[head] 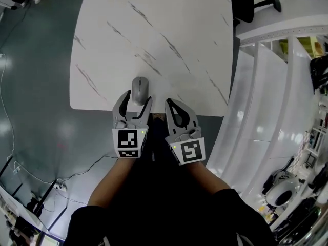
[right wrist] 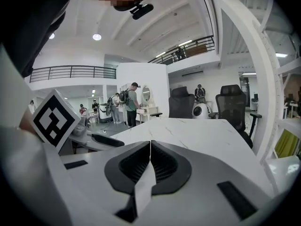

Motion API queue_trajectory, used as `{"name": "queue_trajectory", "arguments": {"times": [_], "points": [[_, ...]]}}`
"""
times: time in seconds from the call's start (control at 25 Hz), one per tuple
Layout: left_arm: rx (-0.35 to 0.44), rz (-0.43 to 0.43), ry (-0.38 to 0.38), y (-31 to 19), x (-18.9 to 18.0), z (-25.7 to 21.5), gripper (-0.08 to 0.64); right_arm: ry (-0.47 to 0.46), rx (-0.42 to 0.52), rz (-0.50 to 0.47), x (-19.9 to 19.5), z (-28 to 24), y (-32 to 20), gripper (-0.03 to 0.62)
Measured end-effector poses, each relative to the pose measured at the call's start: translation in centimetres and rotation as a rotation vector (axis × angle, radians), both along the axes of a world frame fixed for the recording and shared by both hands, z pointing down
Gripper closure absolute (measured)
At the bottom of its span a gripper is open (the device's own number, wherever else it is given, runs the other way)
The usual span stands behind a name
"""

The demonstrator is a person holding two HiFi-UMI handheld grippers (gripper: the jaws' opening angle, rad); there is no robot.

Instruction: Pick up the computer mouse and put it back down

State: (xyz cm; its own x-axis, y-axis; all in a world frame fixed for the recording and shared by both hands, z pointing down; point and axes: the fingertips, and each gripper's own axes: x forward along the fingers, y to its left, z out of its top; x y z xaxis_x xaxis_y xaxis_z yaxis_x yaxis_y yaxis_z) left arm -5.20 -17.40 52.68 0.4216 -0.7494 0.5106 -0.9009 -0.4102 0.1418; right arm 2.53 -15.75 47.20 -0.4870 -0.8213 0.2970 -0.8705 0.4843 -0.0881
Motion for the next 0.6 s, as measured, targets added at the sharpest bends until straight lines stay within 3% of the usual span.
{"name": "queue_trajectory", "arguments": {"times": [0.6], "points": [[-0.134,-0.086,-0.107,-1.4,0.2,6.1,0.212,-0.004,-0.049,-0.049,-0.5,3.6,-1.0,0.574]]}}
